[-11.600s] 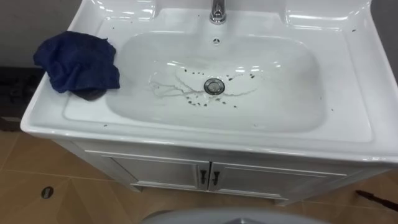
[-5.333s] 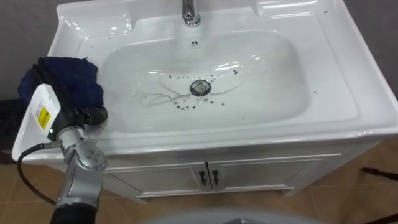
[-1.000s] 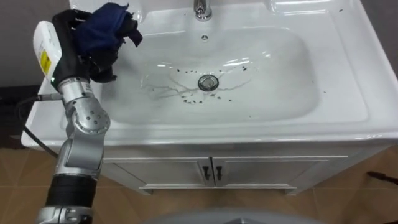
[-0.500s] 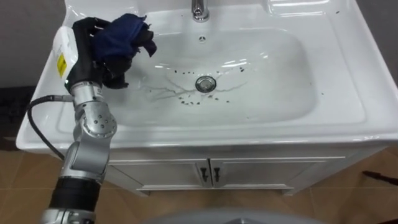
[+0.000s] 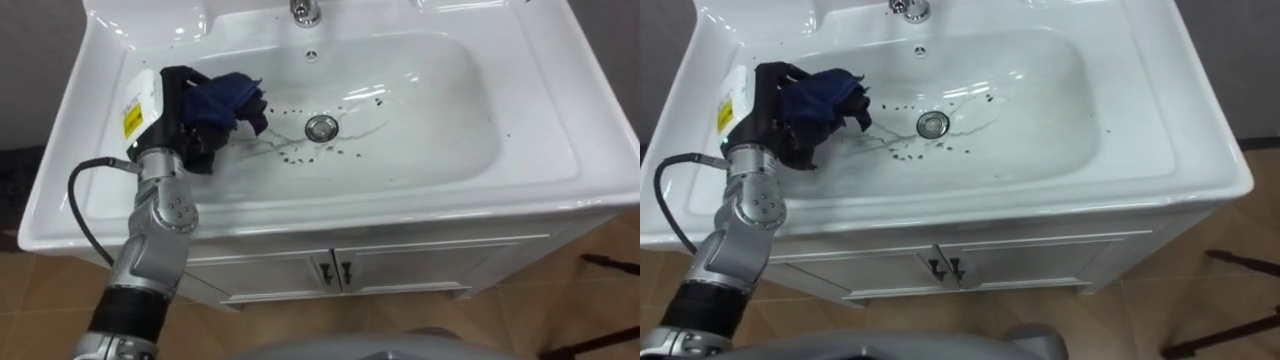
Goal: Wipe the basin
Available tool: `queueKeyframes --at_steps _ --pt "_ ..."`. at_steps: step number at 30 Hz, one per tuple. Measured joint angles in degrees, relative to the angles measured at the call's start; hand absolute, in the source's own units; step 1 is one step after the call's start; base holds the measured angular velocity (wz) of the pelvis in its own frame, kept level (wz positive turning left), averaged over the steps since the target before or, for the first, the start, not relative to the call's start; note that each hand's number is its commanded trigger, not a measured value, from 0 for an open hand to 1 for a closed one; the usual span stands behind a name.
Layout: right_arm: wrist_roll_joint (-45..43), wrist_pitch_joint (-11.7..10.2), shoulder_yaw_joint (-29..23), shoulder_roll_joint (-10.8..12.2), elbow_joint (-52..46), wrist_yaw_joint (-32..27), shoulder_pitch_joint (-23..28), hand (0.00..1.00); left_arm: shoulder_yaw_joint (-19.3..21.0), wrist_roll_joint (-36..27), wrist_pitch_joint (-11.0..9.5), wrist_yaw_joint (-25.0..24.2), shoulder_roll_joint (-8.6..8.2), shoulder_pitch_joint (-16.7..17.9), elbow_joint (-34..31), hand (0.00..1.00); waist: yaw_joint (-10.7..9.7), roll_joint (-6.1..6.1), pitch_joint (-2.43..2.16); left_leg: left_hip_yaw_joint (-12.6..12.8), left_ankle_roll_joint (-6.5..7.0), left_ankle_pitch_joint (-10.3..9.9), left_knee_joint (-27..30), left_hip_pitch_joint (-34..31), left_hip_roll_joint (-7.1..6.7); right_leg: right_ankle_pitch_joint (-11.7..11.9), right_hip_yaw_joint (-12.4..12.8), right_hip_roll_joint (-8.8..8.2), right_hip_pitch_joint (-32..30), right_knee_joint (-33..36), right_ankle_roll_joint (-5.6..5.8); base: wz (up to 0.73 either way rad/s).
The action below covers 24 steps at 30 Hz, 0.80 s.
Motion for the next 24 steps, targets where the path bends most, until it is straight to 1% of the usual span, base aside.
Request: queueKeyframes --at_steps 3,5,7,10,12,13,14,15,17,19,21,24 --pt "0.0 0.6 0.0 0.1 -0.1 0.1 0.0 0.0 0.0 0.0 0.9 0.0 -0.06 0.0 1.7 1.0 -0.8 -0.2 -0.01 0.0 -0.01 0.0 0.0 -0.1 0.07 0.0 0.0 0.06 -0.2 0.1 -0.03 -0.04" --pt "0.0 0.8 0.0 0.1 -0.1 0.1 0.0 0.0 0.0 0.0 1.4 -0.1 -0.06 0.0 1.9 1.0 -0.8 -0.28 -0.02 0.2 -0.02 0.0 0.0 -0.1 0.17 0.0 0.1 0.09 -0.6 0.4 -0.03 -0.06" --pt "0.0 1.3 0.0 0.1 -0.1 0.1 -0.1 0.0 0.0 0.1 1.9 -0.1 -0.05 0.0 1.9 1.0 -0.9 -0.56 -0.16 0.7 -0.02 0.0 0.0 -0.1 0.25 0.0 0.3 0.11 -0.7 0.5 -0.03 -0.05" --pt "-0.1 1.3 -0.1 0.0 -0.2 0.1 -0.3 0.0 0.0 0.3 2.2 -0.2 -0.05 0.0 2.0 1.0 -0.9 -0.67 -0.24 0.6 -0.02 0.0 0.0 -0.1 0.25 0.0 0.4 0.09 -0.8 0.6 -0.03 -0.02" --pt "-0.4 1.3 -0.6 0.0 -0.8 0.6 -0.1 0.0 0.0 5.1 2.9 -1.5 0.07 0.0 2.6 1.0 -0.8 -0.8 -0.36 0.5 -0.01 0.0 0.1 -0.2 0.28 0.0 0.4 0.08 -1.0 0.7 -0.05 0.0" --pt "-0.4 1.3 -0.6 0.0 -0.9 0.6 -0.1 0.0 0.0 6.3 3.3 -2.0 0.14 0.0 2.6 1.0 -0.9 -0.83 -0.38 0.6 -0.01 0.0 0.1 -0.3 0.29 0.0 0.5 0.1 -1.1 0.7 -0.07 -0.04" --pt "-0.2 1.4 -0.6 -0.2 -1.1 0.6 -0.2 0.0 -0.1 7.8 3.7 -2.5 0.31 0.0 2.9 1.0 -0.9 -0.78 -0.43 0.6 -0.01 0.0 0.3 -0.6 0.33 0.1 0.5 0.12 -1.3 0.6 -0.19 0.0" --pt "0.0 1.4 -0.6 -0.3 -1.4 0.6 -0.2 0.0 -0.1 8.5 3.8 -2.7 0.53 -0.1 3.8 1.0 -0.9 -0.62 -0.53 0.6 -0.01 0.0 0.6 -1.0 0.36 0.2 0.5 0.15 -1.5 0.6 -0.25 0.0" --pt "0.1 1.4 -0.6 -0.4 -1.6 0.5 -0.2 0.0 -0.1 8.6 4.0 -2.7 0.81 -0.2 5.2 1.0 -0.9 -0.41 -0.52 0.6 -0.01 0.0 0.6 -1.2 0.41 0.3 0.5 0.19 -1.6 0.5 -0.29 0.0" --pt "0.0 1.4 -1.1 -0.5 -1.5 0.5 -0.2 0.0 -0.1 9.2 4.7 -2.8 0.81 -0.2 6.8 1.0 -1.4 -0.12 -0.45 0.6 -0.01 0.0 0.7 -1.3 0.42 0.3 0.4 0.22 -1.6 0.6 -0.32 0.02" --pt "0.0 1.4 -2.1 -0.6 -1.6 0.4 -0.2 0.0 -0.1 10.8 4.8 -3.4 0.81 -0.3 7.3 1.0 -1.7 0.25 -0.34 0.6 -0.01 0.0 0.9 -1.4 0.4 0.3 0.4 0.23 -1.6 0.6 -0.31 0.04" --pt "0.0 1.3 -2.9 -0.9 -1.6 0.4 -0.2 0.0 -0.1 12.7 5.1 -4.7 0.83 -0.5 7.4 1.0 -2.6 0.95 -0.35 0.7 -0.01 0.0 0.9 -1.4 0.41 0.3 0.4 0.23 -1.7 0.7 -0.31 0.0"
